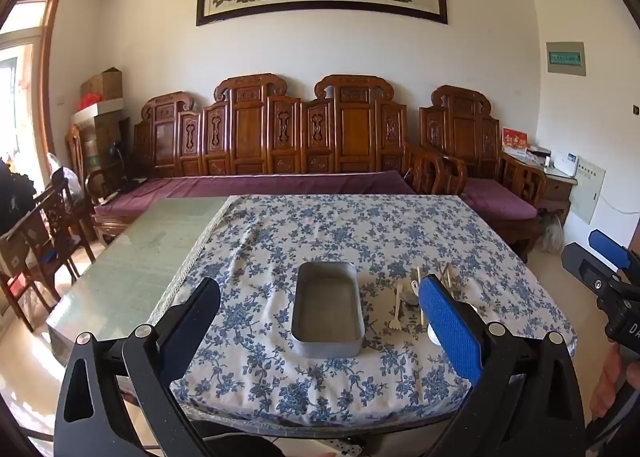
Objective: Organize utensils
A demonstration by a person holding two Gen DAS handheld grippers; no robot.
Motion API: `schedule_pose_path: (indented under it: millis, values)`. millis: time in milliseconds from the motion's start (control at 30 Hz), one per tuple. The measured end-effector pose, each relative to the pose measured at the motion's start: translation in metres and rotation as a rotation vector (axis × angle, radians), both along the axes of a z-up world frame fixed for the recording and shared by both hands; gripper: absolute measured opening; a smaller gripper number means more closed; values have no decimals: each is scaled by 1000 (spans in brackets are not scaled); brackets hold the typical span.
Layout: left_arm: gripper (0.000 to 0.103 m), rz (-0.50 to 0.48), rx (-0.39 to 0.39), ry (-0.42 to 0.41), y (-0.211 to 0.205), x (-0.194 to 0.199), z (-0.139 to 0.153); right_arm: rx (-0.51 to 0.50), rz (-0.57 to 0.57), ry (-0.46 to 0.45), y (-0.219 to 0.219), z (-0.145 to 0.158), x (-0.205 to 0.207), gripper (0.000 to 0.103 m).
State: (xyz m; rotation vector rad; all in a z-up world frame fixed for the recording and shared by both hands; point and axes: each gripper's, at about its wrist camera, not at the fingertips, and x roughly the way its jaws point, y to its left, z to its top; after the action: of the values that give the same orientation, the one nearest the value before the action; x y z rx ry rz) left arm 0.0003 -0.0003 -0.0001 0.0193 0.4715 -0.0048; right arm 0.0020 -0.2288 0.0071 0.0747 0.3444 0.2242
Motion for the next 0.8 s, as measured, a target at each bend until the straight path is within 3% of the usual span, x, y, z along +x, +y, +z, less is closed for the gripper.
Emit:
schedule_pose_path:
  millis: [800]
  values:
    - [96, -6, 2, -17, -5, -2, 15, 0, -1, -7, -1, 0, -1, 100]
